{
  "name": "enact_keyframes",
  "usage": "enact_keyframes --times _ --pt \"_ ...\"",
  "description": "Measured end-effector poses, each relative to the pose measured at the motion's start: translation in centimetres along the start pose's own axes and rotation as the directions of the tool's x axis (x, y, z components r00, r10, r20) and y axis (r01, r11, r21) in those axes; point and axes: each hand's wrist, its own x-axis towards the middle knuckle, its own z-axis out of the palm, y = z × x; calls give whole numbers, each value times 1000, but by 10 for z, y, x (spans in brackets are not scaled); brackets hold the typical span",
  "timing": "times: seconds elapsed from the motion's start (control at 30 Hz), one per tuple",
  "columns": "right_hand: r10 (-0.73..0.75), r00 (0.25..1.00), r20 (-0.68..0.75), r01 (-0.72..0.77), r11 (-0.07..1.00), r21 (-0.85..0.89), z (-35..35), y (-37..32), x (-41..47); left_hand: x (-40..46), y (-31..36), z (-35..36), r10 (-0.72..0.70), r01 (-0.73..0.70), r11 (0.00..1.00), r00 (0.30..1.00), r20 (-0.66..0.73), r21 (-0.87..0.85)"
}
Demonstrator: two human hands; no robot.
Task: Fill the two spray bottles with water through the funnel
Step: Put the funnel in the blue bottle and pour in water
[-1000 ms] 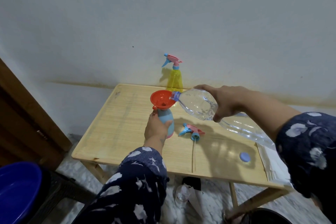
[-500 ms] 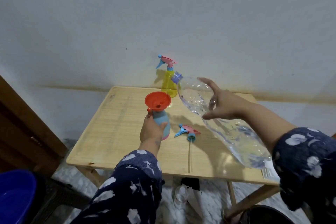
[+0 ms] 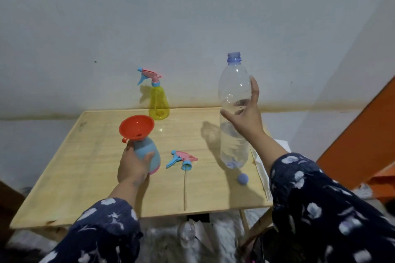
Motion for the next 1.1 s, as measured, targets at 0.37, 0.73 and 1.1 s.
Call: enact_keyframes --times 0.37,0.73,1.1 --pt "10 972 -235 6 998 68 17 43 6 2 -4 1 2 -1 1000 1000 7 -4" --pt "12 987 -160 -17 999 -29 12 48 -6 1 -3 2 -14 15 999 1000 26 -51" --pt "128 991 -28 -131 964 -231 59 18 -91 -1 -3 -5 49 -46 998 997 64 -45"
